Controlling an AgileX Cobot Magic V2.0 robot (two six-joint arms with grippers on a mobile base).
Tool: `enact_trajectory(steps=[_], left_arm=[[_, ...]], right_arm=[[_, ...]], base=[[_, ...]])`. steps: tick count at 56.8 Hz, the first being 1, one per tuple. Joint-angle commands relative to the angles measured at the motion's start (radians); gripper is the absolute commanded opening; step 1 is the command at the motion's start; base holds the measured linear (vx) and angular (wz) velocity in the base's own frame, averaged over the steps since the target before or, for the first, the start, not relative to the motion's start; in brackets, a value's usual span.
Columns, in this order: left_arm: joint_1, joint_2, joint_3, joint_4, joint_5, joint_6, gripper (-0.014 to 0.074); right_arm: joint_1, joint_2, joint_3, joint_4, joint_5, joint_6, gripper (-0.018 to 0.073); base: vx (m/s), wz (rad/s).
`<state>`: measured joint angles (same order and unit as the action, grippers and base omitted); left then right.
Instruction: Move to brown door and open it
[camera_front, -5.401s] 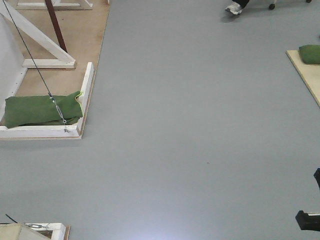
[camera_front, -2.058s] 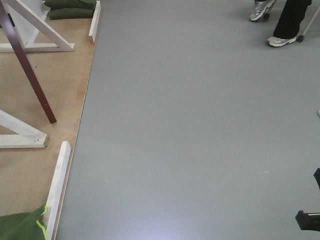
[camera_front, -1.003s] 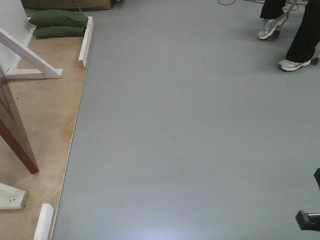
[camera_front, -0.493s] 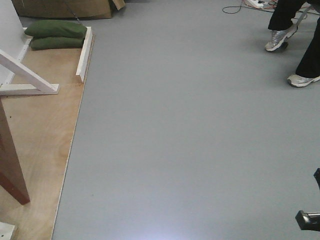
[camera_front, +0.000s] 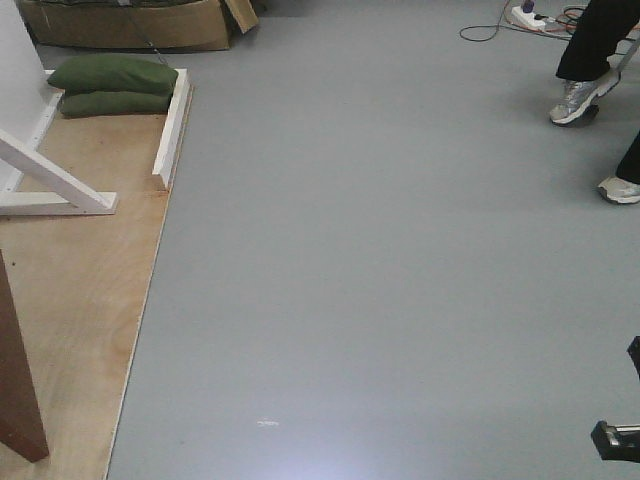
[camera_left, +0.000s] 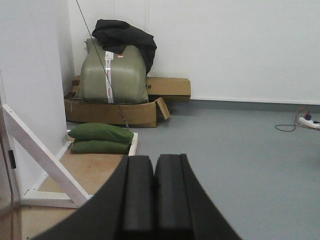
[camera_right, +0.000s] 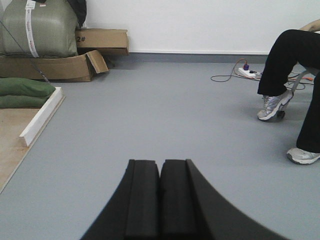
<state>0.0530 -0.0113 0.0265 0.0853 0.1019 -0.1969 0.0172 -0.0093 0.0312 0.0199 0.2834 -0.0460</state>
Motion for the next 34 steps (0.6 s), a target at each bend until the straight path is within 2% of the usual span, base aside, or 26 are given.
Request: enact_trajectory(steps=[1,34], left_arm=[[-0.001,-0.015,-0.017,0.001,-0.078,-0.007,-0.0003],[-0.001,-0.015,-0.017,0.001,-0.078,-0.007,-0.0003]], right_arm=[[-0.002,-0.016,0.004,-0.006,-0.082,-0.005,0.0000],[-0.002,-0.016,0.004,-0.006,-0.082,-0.005,0.0000]], base=[[0.23,0.03],[0.17,-0.01]])
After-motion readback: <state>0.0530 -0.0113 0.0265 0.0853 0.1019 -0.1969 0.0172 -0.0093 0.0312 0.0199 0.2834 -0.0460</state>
